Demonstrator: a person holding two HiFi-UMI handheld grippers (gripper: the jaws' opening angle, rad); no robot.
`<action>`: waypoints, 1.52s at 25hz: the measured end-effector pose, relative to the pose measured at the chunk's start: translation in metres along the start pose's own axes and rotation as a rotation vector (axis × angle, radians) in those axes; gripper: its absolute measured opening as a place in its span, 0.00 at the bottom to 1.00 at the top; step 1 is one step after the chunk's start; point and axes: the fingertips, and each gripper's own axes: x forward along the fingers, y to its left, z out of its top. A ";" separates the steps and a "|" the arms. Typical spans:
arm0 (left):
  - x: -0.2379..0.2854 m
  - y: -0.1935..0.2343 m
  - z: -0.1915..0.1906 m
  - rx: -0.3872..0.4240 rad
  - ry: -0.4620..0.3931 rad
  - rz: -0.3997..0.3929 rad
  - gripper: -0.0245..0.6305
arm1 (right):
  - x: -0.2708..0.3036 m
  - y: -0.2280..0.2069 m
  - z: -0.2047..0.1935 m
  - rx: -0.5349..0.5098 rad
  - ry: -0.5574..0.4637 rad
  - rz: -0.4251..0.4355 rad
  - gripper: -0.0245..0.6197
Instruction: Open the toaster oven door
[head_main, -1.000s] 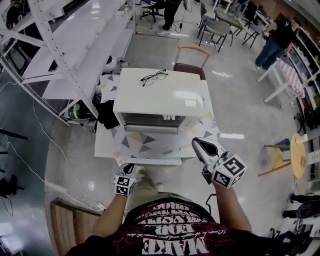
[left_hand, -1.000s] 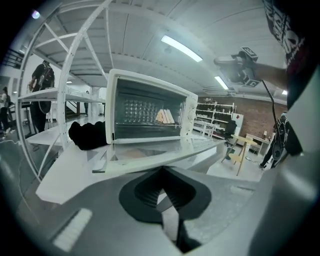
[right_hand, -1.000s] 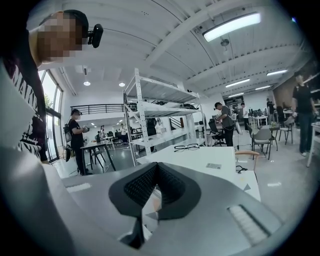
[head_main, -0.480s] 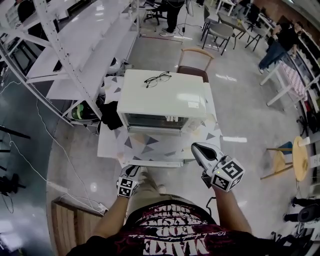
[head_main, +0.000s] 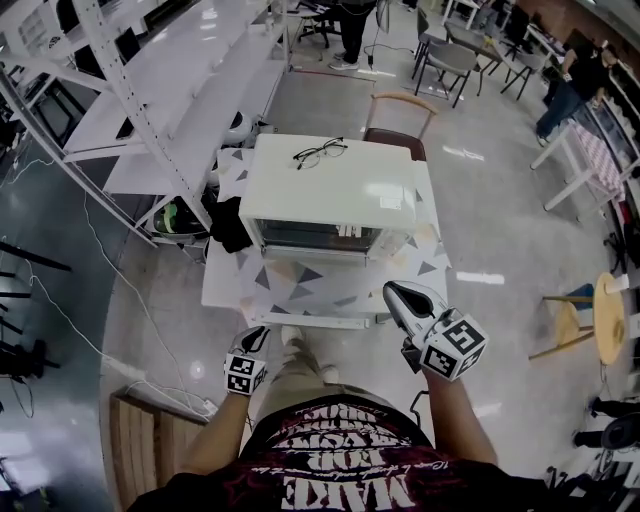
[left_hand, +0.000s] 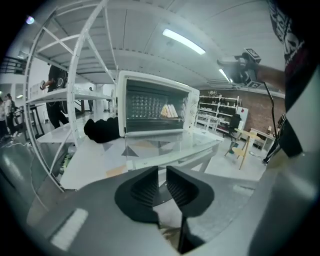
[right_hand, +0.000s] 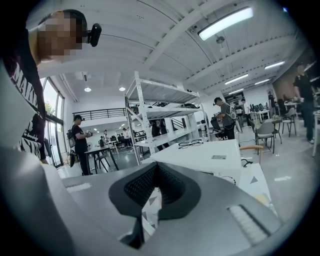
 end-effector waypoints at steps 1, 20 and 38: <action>-0.006 0.002 0.007 0.001 -0.014 0.010 0.10 | 0.000 0.000 0.001 0.002 -0.006 0.002 0.08; -0.066 -0.024 0.241 0.020 -0.350 -0.028 0.04 | -0.007 -0.004 0.022 -0.101 -0.016 -0.025 0.08; -0.112 -0.083 0.340 0.102 -0.471 -0.122 0.04 | -0.029 -0.006 0.049 -0.150 -0.052 -0.036 0.08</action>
